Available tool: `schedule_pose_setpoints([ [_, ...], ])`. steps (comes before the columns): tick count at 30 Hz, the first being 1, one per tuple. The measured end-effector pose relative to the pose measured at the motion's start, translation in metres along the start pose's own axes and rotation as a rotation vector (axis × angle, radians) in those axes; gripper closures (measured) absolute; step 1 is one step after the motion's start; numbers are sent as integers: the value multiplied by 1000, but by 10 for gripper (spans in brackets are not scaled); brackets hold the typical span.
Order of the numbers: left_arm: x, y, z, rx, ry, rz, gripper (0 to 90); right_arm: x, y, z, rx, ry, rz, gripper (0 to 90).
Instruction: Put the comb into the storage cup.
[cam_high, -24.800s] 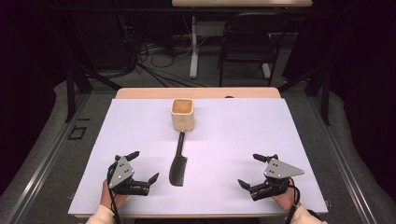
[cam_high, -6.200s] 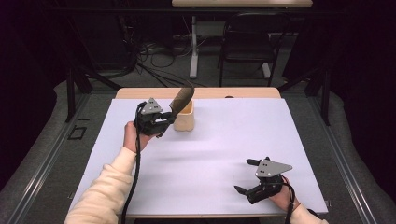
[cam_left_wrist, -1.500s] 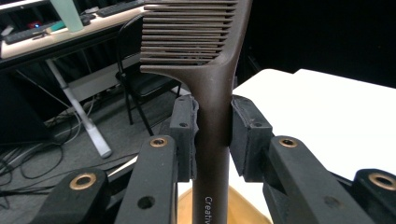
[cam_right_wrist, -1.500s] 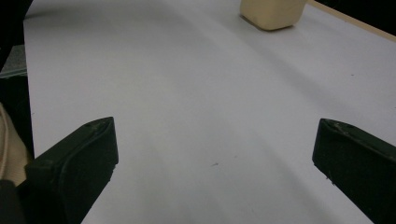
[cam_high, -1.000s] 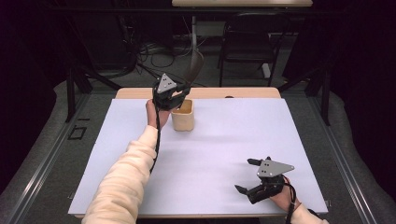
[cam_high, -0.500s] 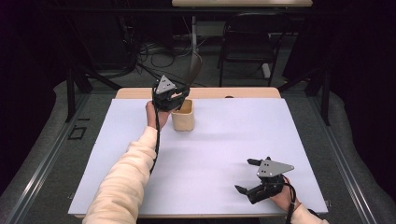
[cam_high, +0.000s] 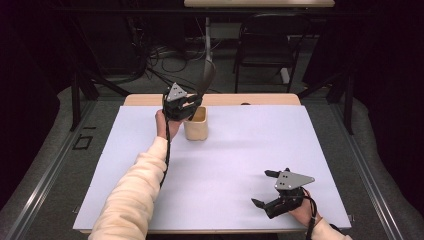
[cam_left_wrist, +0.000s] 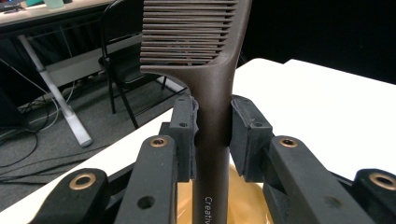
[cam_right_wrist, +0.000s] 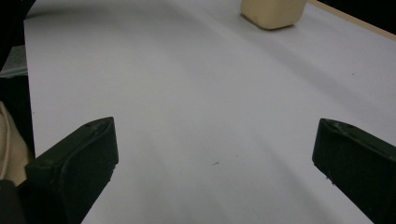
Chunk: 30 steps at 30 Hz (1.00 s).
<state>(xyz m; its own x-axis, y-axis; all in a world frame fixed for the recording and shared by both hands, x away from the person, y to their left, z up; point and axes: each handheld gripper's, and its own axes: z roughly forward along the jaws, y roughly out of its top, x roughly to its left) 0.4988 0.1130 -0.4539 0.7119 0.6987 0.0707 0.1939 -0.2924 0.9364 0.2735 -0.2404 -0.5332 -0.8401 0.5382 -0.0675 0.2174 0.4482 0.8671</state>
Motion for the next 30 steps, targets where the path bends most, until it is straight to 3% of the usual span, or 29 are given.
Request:
schedule_pose_setpoints([
  [30, -2, -7, 7, 73, -29, 41, 721, 0, 0, 0, 5, 1, 0, 0],
])
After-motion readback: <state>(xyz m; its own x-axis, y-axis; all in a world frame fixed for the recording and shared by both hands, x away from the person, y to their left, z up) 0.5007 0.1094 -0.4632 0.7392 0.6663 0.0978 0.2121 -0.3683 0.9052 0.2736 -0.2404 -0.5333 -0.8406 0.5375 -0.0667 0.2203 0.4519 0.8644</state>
